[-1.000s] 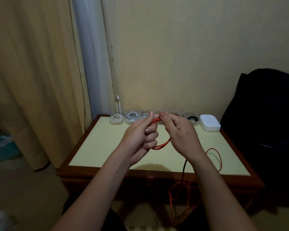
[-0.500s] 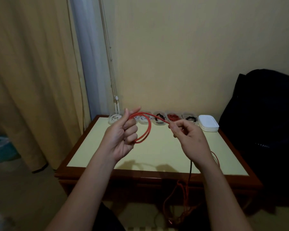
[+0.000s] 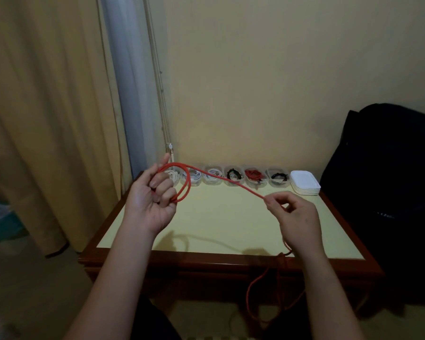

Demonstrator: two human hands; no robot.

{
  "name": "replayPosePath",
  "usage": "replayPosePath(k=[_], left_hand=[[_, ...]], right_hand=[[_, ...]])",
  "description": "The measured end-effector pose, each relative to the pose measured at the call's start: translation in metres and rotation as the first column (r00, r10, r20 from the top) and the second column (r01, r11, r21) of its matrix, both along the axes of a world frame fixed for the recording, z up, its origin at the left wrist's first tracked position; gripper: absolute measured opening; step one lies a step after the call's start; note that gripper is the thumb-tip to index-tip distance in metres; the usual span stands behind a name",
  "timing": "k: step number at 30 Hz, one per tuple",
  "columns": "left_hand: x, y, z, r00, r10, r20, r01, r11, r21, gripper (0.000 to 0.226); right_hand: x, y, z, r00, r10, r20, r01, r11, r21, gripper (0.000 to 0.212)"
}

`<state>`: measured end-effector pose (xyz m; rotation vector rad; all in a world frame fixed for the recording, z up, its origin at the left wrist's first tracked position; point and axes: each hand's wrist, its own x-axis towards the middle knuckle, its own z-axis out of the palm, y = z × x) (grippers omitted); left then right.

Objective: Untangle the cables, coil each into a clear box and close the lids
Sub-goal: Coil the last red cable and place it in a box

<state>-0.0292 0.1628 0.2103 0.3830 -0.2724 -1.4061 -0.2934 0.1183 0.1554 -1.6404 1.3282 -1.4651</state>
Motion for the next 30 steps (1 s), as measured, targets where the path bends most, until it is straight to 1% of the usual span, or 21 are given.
replayPosePath(k=[2, 5, 7, 9, 10, 12, 14, 17, 19, 21, 22, 25, 27, 28, 30], left_hand=[[-0.004, 0.0, 0.001, 0.998, 0.054, 0.03, -0.055, 0.997, 0.044, 0.032], [-0.01, -0.003, 0.002, 0.982, 0.137, 0.13, -0.146, 0.988, 0.057, 0.034], [-0.013, -0.005, 0.002, 0.947, 0.2, 0.25, -0.216, 0.976, 0.039, 0.031], [-0.018, -0.005, 0.002, 0.878, 0.246, 0.411, -0.265, 0.964, -0.011, 0.028], [-0.02, -0.005, 0.002, 0.819, 0.265, 0.509, -0.28, 0.959, -0.049, 0.027], [-0.028, -0.002, 0.001, 0.662, 0.283, 0.694, -0.286, 0.951, -0.116, 0.026], [-0.036, 0.003, 0.0, 0.511, 0.268, 0.817, -0.262, 0.954, -0.149, 0.024], [-0.051, 0.007, -0.002, 0.339, 0.223, 0.914, -0.161, 0.971, -0.177, 0.022], [-0.06, 0.009, -0.005, 0.277, 0.189, 0.942, -0.076, 0.982, -0.175, 0.023], [-0.066, 0.009, -0.009, 0.262, 0.147, 0.954, -0.006, 0.989, -0.15, 0.024], [-0.069, 0.009, -0.011, 0.279, 0.114, 0.954, 0.03, 0.991, -0.127, 0.025], [-0.077, 0.011, -0.016, 0.359, 0.008, 0.933, 0.129, 0.99, -0.059, 0.027], [-0.081, 0.012, -0.019, 0.389, -0.035, 0.92, 0.16, 0.987, -0.03, 0.032], [-0.082, 0.012, -0.02, 0.42, -0.059, 0.905, 0.178, 0.984, -0.019, 0.035], [-0.086, 0.012, -0.02, 0.519, -0.131, 0.845, 0.22, 0.975, 0.016, 0.038]], right_hand=[[0.0, -0.001, -0.004, 0.988, -0.047, -0.15, 0.04, 0.998, -0.053, 0.011], [0.003, 0.0, -0.01, 0.914, -0.115, -0.388, 0.062, 0.987, -0.147, 0.014], [0.006, 0.003, -0.011, 0.862, -0.108, -0.494, 0.036, 0.987, -0.154, 0.019], [0.01, 0.006, -0.011, 0.834, -0.043, -0.55, -0.044, 0.989, -0.144, 0.026], [0.011, 0.008, -0.01, 0.83, 0.001, -0.558, -0.094, 0.986, -0.138, 0.029], [0.015, 0.012, -0.004, 0.834, 0.075, -0.546, -0.18, 0.973, -0.142, 0.033], [0.019, 0.017, 0.002, 0.861, 0.146, -0.487, -0.244, 0.959, -0.143, 0.038], [0.023, 0.025, 0.012, 0.912, 0.281, -0.299, -0.314, 0.947, -0.069, 0.041], [0.025, 0.03, 0.018, 0.923, 0.314, -0.221, -0.333, 0.942, -0.05, 0.042], [0.027, 0.033, 0.022, 0.931, 0.322, -0.172, -0.336, 0.94, -0.057, 0.041], [0.028, 0.034, 0.024, 0.935, 0.321, -0.154, -0.333, 0.94, -0.066, 0.039], [0.03, 0.034, 0.026, 0.944, 0.313, -0.108, -0.323, 0.941, -0.1, 0.031], [0.031, 0.034, 0.026, 0.956, 0.279, -0.094, -0.289, 0.949, -0.124, 0.026], [0.032, 0.034, 0.025, 0.964, 0.251, -0.091, -0.261, 0.956, -0.136, 0.024], [0.035, 0.036, 0.024, 0.981, 0.188, -0.053, -0.194, 0.968, -0.157, 0.017]])
